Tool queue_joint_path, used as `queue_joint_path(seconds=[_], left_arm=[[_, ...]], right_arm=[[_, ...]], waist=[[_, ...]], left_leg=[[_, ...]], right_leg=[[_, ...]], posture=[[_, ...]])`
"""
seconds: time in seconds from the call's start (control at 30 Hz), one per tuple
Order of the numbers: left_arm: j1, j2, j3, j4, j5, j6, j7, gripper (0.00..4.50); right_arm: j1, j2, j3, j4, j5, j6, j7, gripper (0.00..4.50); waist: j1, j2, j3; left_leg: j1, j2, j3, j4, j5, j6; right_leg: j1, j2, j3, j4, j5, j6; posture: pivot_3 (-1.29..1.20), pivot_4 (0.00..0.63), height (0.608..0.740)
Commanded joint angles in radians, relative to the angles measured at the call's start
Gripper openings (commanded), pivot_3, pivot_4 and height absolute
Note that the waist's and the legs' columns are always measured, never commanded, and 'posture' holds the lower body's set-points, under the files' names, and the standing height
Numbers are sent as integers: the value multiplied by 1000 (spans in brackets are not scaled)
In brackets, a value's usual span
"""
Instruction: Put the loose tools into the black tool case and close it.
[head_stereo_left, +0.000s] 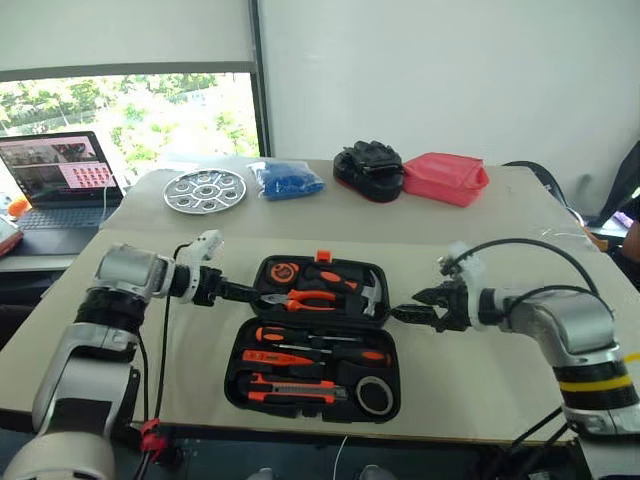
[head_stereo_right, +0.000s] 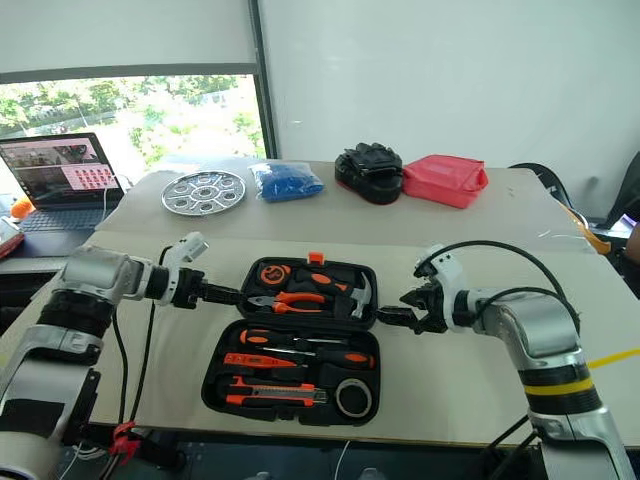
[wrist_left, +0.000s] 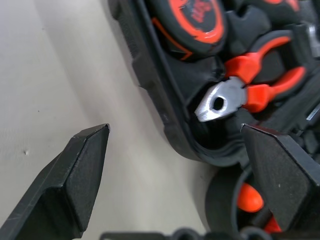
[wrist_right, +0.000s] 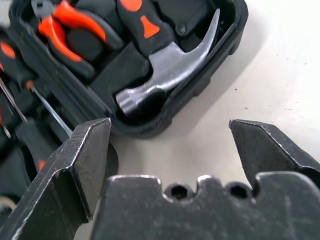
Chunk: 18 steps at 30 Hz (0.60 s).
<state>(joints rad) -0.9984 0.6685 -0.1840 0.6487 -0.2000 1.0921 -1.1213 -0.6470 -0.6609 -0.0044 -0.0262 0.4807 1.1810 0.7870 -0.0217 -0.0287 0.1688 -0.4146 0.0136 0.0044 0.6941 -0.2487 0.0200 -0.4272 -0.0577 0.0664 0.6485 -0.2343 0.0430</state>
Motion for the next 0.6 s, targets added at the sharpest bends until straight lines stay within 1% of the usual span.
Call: queue_joint_path(seconds=[0.03,0.07,0.1,0.13,0.17,0.2,0.4,0.6], left_arm=[[-43,-18,-5,68,37,-62,50,4244],[-48,-21,-13,84,47,-85,50,3986],[-51,-23,-20,97,55,-102,48,3737],[-49,-22,-30,96,63,-122,41,3489],[-50,-26,-19,95,48,-124,22,3014],[-48,-24,-28,84,48,-124,6,2690],[-51,-36,-67,61,75,-115,-5,2690],[-51,-20,-89,65,94,-114,-18,2690]], right_arm=[[-45,14,-38,31,19,31,-28,3915],[-49,16,-35,38,17,30,-33,3823],[-51,17,-32,43,16,30,-37,3419],[-52,18,-30,44,16,31,-41,3222],[-53,19,-29,45,17,32,-45,3167],[-57,24,-30,53,18,36,-50,3167],[-88,51,-34,96,26,56,-72,3167],[-117,62,-52,99,46,105,-83,3167]], waist=[[2,0,0],[3,0,0],[3,0,0],[4,0,0],[4,0,0],[4,0,0],[2,0,0],[2,0,0]], left_leg=[[0,0,0,0,0,0],[0,0,0,0,0,0],[0,-1,0,0,0,0],[0,-1,0,0,0,0],[0,-1,0,0,0,0],[0,-1,0,0,0,0],[0,-1,0,0,0,0],[0,-1,0,0,0,0]], right_leg=[[0,0,0,0,0,0],[0,0,0,0,0,0],[0,-1,0,0,0,0],[0,-1,0,0,0,0],[0,-1,0,0,0,0],[0,-1,0,0,0,0],[0,-1,0,1,0,0],[0,-1,0,0,0,0]], posture=[[0,150,740],[0,150,740],[0,150,740],[0,150,740],[0,150,740],[0,150,740],[0,150,740],[0,150,740]])
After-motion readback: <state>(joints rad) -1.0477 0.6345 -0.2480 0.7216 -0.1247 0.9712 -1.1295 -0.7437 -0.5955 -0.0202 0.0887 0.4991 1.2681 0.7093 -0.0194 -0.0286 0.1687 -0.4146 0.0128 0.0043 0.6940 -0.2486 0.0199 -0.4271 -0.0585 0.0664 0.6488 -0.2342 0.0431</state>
